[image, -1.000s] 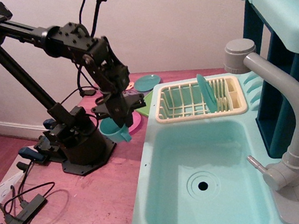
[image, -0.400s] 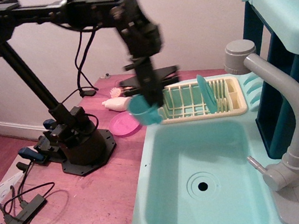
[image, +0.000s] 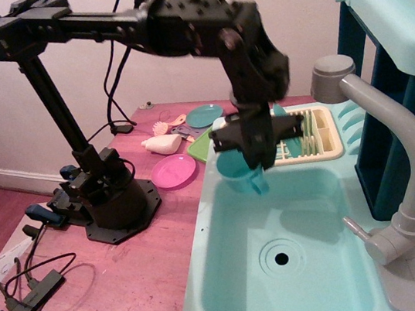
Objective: Put cup from anywhere into sink
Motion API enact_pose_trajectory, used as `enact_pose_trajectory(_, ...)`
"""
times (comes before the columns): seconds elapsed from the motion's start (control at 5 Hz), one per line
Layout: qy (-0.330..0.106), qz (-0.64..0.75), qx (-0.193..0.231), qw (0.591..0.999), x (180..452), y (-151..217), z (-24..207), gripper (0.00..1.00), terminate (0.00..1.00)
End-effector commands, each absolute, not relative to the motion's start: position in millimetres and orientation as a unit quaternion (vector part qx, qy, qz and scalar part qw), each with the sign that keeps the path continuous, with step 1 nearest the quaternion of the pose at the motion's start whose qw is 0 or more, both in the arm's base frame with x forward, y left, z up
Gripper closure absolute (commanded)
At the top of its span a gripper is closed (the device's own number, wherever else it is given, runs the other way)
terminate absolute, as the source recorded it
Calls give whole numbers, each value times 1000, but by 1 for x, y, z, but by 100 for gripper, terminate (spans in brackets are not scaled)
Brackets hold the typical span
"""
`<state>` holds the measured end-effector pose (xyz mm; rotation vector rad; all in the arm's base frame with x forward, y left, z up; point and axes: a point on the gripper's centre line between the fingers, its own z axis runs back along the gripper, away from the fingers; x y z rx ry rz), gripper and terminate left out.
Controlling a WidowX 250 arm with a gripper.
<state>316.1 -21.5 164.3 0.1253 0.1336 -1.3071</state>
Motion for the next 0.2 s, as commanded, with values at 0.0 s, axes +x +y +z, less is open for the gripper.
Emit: enact_pose_trajectory(0.0,47,-629,57,774,338,-41,150,100,100)
